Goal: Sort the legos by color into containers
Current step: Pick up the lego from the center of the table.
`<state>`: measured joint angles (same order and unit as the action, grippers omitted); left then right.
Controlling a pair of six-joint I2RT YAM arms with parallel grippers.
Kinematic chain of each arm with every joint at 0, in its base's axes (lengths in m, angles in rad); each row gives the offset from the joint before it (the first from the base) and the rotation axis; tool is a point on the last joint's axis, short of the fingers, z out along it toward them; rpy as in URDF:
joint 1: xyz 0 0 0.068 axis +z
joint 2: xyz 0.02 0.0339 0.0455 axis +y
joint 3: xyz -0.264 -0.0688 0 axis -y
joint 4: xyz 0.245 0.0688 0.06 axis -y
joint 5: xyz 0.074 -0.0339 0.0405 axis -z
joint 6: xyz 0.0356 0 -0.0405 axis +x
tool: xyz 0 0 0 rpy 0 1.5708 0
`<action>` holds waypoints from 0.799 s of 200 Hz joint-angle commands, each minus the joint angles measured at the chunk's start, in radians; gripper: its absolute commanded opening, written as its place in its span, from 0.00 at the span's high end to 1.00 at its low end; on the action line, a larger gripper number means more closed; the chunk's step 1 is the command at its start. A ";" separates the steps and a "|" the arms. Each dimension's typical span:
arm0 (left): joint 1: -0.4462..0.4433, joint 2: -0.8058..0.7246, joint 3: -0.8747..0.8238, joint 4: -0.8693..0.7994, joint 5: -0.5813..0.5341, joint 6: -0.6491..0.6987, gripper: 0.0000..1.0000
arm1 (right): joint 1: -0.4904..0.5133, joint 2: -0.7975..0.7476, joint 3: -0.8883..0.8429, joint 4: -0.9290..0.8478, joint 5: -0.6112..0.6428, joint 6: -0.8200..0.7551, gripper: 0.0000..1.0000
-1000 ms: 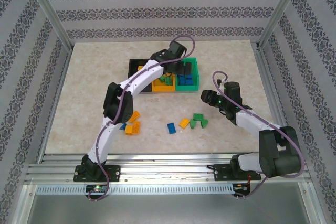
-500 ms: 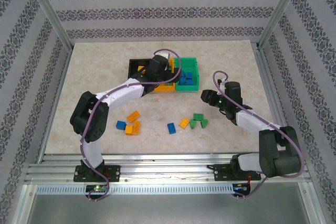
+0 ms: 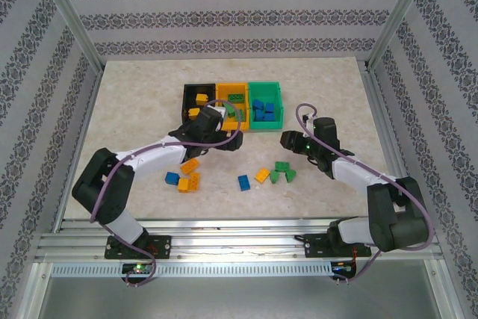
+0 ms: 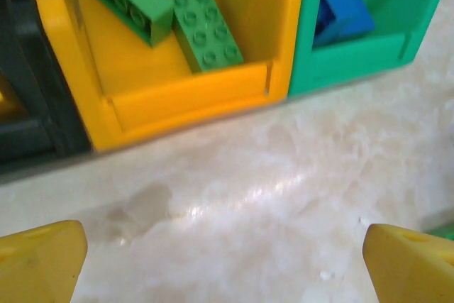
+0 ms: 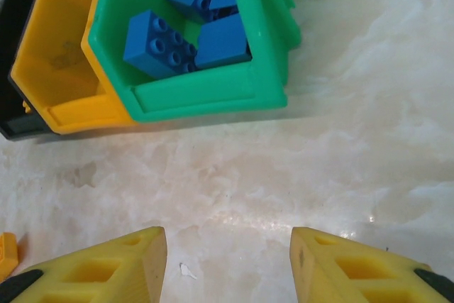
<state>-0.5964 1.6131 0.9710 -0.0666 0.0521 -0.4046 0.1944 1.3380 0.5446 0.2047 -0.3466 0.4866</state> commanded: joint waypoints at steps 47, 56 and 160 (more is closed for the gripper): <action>0.084 -0.115 -0.066 -0.308 0.107 -0.026 0.00 | 0.018 0.007 0.017 -0.011 0.025 -0.030 0.50; 0.084 -0.124 -0.043 -0.400 0.080 -0.010 0.00 | 0.019 0.010 0.018 -0.014 0.026 -0.029 0.50; 0.165 0.013 0.017 -0.639 -0.058 0.099 0.23 | 0.023 0.038 0.032 -0.015 0.014 -0.027 0.50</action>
<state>-0.4343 1.5574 0.9382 -0.6395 0.0074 -0.3534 0.2077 1.3670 0.5457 0.1982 -0.3340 0.4725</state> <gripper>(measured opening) 0.785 0.500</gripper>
